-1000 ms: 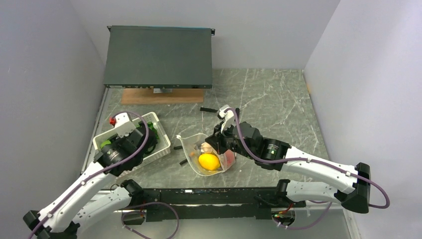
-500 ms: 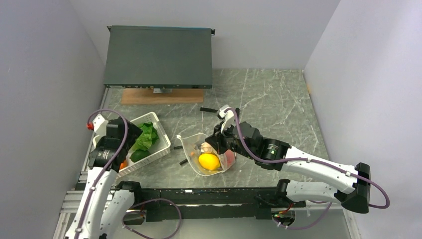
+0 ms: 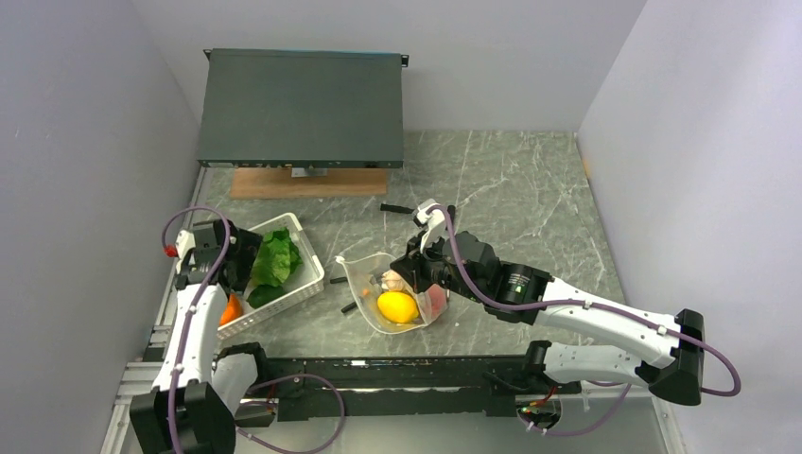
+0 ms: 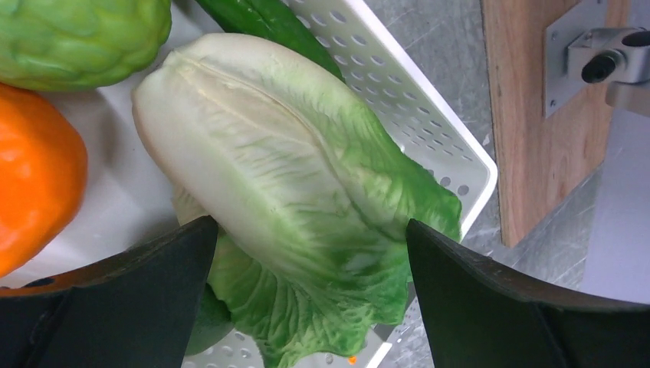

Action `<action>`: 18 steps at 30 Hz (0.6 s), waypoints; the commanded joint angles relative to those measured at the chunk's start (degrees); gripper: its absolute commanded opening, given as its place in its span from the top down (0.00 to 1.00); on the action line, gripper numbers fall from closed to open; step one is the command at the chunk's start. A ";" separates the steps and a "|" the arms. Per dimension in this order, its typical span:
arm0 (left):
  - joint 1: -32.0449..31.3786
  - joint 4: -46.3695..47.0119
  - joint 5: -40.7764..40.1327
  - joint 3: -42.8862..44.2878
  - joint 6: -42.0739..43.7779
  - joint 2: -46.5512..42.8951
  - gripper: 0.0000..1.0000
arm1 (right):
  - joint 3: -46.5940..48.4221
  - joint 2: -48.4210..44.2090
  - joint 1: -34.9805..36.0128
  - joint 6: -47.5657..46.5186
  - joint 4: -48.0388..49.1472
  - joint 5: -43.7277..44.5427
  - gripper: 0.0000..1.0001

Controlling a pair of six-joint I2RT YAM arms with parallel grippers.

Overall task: Place the food in the zip-top bag and seal the zipper
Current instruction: Pick up the fake vegetable from the bin.

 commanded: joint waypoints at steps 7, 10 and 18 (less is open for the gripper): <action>0.95 7.67 -2.63 -4.34 -5.39 5.14 0.00 | 1.98 -1.77 -0.33 -0.47 1.76 1.56 1.00; 1.05 9.01 -2.46 -4.95 -4.97 7.85 0.00 | 2.13 -1.64 -0.26 -0.31 1.74 1.30 1.00; 1.06 10.30 -4.60 -6.03 -4.82 11.54 0.00 | 1.98 -1.51 -0.32 -0.16 1.85 1.45 1.00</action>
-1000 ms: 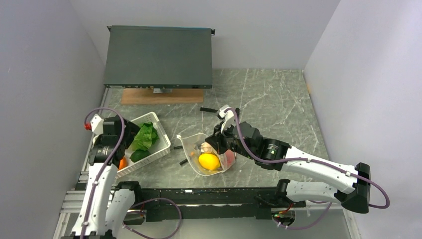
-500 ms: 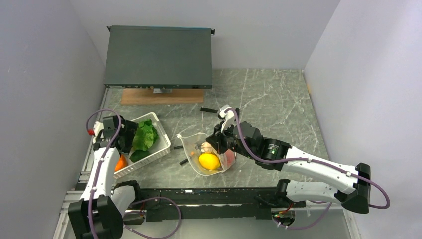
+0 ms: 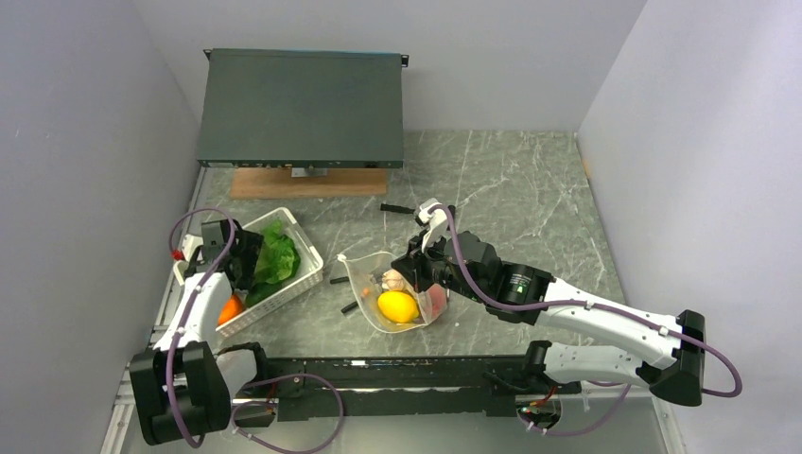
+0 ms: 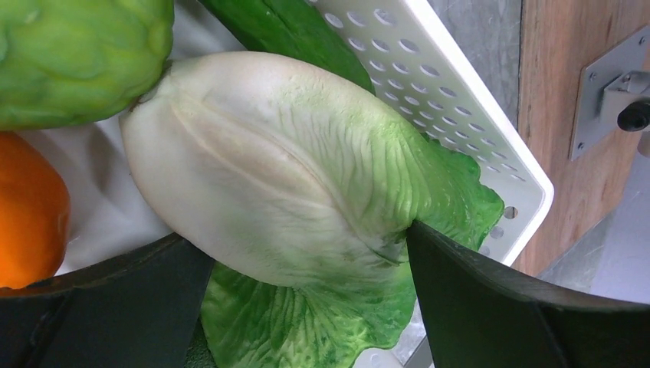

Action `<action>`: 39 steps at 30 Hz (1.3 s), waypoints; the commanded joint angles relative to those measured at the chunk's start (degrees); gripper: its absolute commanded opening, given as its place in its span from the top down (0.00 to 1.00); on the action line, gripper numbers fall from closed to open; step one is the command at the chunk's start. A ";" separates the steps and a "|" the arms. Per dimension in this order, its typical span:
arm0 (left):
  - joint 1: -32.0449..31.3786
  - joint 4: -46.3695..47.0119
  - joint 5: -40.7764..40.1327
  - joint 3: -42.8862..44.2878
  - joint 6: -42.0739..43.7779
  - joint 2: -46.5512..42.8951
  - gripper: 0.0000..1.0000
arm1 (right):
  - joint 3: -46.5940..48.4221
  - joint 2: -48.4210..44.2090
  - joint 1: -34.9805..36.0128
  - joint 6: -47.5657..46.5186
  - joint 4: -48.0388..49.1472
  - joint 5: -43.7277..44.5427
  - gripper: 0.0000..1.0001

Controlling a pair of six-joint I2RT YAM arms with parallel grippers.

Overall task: Place the food in the zip-top bag and seal the zipper
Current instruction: Pick up the fake vegetable from the bin.

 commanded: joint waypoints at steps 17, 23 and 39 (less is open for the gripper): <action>0.48 0.18 -4.76 -7.62 -4.49 -2.64 0.54 | 1.91 -0.59 -0.31 0.13 2.15 0.49 1.00; 0.49 -2.41 -4.90 -3.62 -0.58 -8.57 0.79 | 1.87 -1.03 -0.31 0.15 2.25 0.60 1.00; 0.49 -11.18 12.19 13.08 20.66 -24.84 1.00 | 1.97 -0.56 -0.24 0.54 3.56 0.01 1.00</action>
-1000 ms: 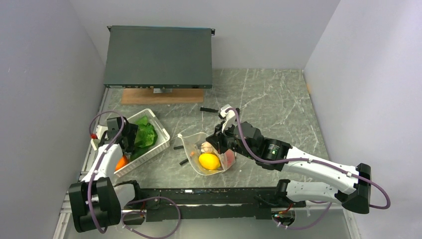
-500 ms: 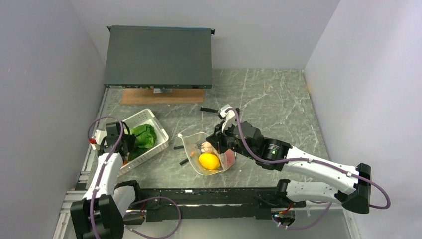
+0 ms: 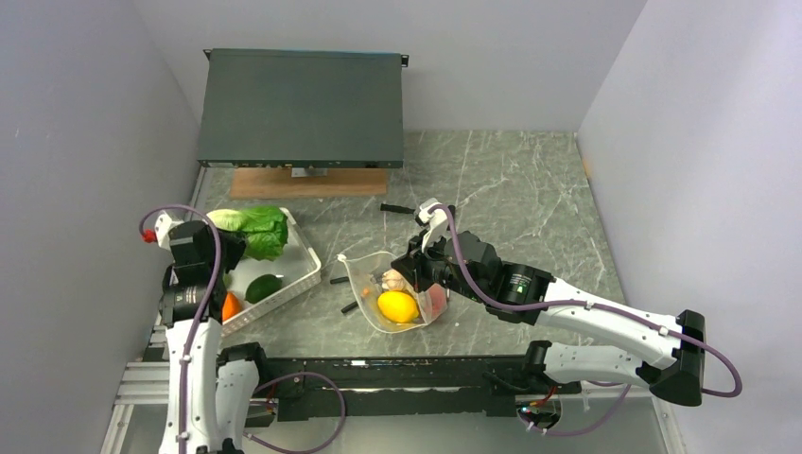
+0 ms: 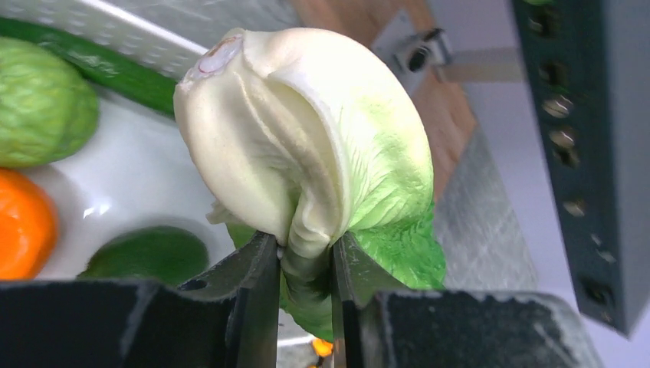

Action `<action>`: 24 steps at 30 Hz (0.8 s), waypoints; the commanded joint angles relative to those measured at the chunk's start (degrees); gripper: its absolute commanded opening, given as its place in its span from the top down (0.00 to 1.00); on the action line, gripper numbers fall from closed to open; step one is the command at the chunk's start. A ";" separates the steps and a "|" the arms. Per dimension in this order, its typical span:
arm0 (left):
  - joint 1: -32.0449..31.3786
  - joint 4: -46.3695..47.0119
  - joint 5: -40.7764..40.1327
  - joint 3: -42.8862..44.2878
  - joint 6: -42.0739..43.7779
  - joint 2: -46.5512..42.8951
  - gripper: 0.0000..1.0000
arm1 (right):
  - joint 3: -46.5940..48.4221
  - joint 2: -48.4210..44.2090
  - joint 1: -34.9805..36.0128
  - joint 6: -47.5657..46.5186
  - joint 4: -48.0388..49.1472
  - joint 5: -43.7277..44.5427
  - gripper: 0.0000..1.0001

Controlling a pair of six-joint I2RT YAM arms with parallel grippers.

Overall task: Place the food in the zip-top bag and seal the zipper
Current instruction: Pick up the fake vegetable from the bin, then place the fake vegetable in the zipper food storage bag.

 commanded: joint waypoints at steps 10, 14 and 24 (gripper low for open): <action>-2.56 -3.19 48.03 7.36 14.18 -8.95 1.00 | 1.28 -0.33 -0.25 0.64 4.36 1.62 1.00; -8.50 -0.11 52.07 5.91 10.57 -12.94 1.00 | 1.58 0.34 -0.29 -0.18 4.55 2.85 1.00; -21.57 -3.22 47.82 11.15 10.08 -13.74 1.00 | 2.14 2.26 -0.29 0.23 5.36 3.72 1.00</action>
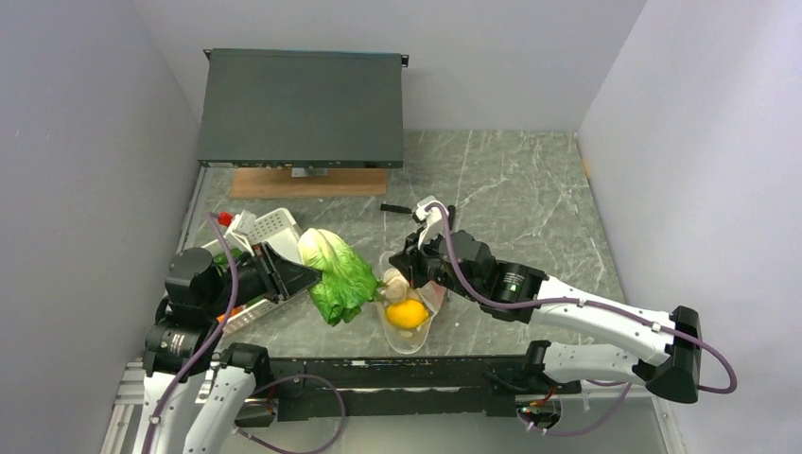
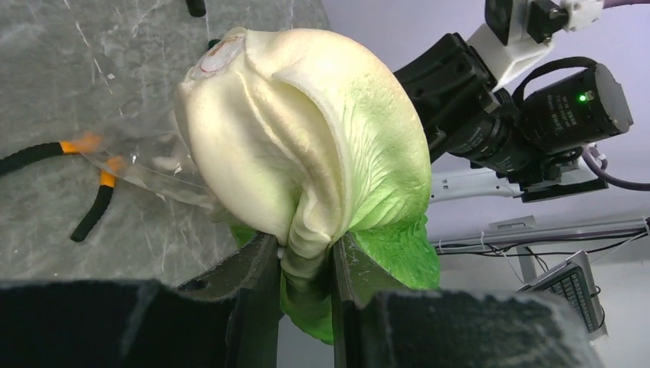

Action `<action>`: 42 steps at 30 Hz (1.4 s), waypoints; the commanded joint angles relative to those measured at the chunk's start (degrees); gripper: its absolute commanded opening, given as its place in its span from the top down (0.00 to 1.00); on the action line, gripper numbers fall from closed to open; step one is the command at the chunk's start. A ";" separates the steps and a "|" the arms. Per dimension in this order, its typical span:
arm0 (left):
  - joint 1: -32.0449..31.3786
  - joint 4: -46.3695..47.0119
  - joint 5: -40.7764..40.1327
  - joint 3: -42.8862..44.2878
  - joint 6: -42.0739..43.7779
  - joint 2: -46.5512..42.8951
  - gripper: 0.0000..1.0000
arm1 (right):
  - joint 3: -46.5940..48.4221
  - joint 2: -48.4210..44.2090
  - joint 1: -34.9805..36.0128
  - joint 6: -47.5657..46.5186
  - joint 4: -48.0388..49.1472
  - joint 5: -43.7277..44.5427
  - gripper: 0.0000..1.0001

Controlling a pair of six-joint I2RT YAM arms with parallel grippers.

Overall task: Place the food in the zip-top bag and seal the zipper
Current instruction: Place the fake vegetable in the zipper food storage bag.

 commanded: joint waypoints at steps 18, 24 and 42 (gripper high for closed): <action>-8.60 19.52 9.49 3.10 -14.69 4.42 1.00 | 6.26 3.66 -0.90 13.51 4.28 12.40 1.00; -24.66 25.13 0.79 -2.62 -18.29 8.30 1.00 | 5.32 2.81 -0.92 17.01 6.01 19.59 1.00; -29.60 36.36 -15.11 -17.02 -42.83 13.56 1.00 | -5.51 -6.43 -0.79 12.78 17.85 13.77 1.00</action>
